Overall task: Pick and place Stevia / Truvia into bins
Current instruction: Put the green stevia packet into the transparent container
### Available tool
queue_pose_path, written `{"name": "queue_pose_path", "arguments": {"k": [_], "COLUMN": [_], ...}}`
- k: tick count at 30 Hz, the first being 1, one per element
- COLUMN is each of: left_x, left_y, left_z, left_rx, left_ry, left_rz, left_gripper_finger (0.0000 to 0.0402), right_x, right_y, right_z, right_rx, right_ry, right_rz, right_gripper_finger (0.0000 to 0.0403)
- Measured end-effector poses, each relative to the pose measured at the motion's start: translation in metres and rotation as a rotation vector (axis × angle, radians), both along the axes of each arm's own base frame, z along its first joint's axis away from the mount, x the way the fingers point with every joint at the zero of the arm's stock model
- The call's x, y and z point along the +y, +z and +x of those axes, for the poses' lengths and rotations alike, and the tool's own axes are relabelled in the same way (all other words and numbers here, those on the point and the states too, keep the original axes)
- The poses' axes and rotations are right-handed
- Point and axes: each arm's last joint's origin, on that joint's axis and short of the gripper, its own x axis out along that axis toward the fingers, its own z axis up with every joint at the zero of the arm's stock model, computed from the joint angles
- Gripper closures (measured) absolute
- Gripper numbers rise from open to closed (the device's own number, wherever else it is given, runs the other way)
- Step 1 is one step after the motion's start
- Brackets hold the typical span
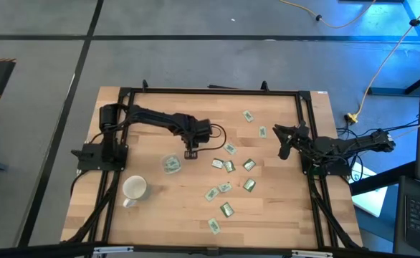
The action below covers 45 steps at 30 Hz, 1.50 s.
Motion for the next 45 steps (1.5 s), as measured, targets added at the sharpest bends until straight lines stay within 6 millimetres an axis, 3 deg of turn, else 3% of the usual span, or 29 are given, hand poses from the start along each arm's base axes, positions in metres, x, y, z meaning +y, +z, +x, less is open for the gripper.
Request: {"name": "queue_pose_path", "arguments": {"k": [7,11,21,25,36,45], "left_x": [0.0,-0.003,-0.008,-0.007,-0.005,-0.002], "left_y": [0.001,0.009,0.046,0.051,0.019,0.009], "left_z": [-0.002,-0.01,-0.018,-0.014,-0.006,-0.007], "left_rx": [0.015,0.046,-0.051,-0.106,-0.023,0.023], "left_ry": [0.001,-0.002,-0.006,0.033,0.015,0.025], "left_rz": [-0.005,-0.014,0.01,0.032,0.003,-0.004], "left_gripper_finger": [0.0399,0.0399,0.04,0.0397,0.034,0.0365], "right_x": [0.0,0.0,0.0,0.0,0.0,0.0], "right_y": [0.0,0.0,0.0,0.0,0.0,0.0], "right_z": [0.0,0.0,0.0,0.0,0.0,0.0], "right_rx": [0.0,0.0,0.001,0.001,0.0,0.0], "right_ry": [0.0,0.0,0.0,0.0,0.0,0.0], "right_rz": [0.0,0.0,-0.001,0.0,0.0,0.001], "right_gripper_finger": [0.0318,0.0318,0.0318,0.0318,0.0318,0.0318]}}
